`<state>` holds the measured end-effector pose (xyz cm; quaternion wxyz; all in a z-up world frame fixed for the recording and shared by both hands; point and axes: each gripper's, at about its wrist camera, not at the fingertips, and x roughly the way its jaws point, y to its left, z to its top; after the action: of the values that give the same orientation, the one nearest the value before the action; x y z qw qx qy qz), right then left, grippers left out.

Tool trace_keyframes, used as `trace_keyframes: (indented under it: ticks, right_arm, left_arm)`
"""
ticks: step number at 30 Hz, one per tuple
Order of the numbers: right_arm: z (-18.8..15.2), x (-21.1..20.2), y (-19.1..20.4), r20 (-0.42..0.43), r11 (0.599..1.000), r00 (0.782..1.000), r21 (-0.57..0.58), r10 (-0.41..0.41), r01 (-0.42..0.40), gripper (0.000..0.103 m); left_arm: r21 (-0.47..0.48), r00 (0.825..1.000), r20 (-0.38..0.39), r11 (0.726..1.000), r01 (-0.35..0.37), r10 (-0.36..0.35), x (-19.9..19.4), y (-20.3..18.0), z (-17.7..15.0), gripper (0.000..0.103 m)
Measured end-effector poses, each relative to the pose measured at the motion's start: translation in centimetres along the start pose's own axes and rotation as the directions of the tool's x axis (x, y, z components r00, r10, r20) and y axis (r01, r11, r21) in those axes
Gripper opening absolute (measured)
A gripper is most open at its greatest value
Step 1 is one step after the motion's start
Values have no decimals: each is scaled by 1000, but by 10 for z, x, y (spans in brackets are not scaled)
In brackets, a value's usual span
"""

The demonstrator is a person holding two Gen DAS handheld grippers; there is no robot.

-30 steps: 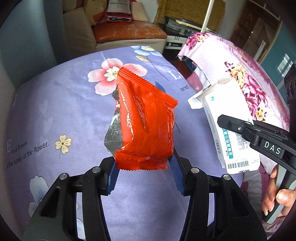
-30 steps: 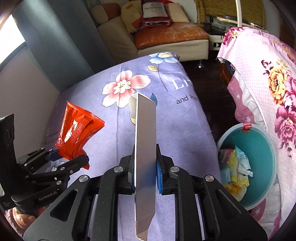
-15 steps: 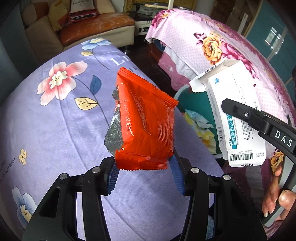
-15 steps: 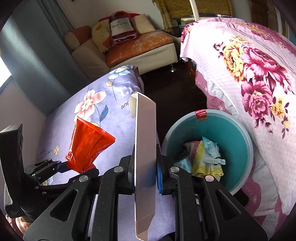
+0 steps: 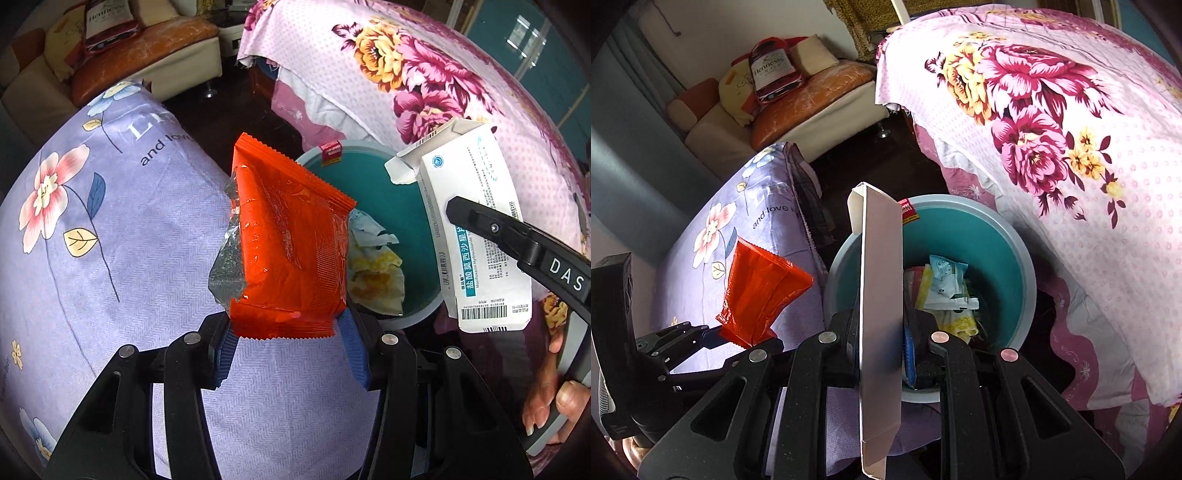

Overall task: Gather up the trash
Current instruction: 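Carry the red wrapper over the bin and open the left gripper, then lower the white medicine box into the bin and open the right gripper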

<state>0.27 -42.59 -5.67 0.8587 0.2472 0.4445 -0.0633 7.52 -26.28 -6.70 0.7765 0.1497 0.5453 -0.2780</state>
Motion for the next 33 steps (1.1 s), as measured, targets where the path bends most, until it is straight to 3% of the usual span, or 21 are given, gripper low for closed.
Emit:
trace_keyframes:
  ticks: [16,18,23,33]
  right_arm:
    - [9,8,-13,-12,998,998,11,-58,59,16]
    - [10,9,-12,-15,998,998,12,-64,64,16]
    - [11,14,-12,-29,997,997,13,-77,78,16]
    - [14,21,-5,-46,995,994,-4,-101,101,16]
  left_arm:
    - [7,999,-14,999,35,-35,25,-4,19,56]
    - [3,999,-11,999,43,-43,25,-3,20,60]
    - [0,1000,10,1000,24,-24,21,0,19,89]
    - [-46,993,116,999,7,-2,-10,20,14,93]
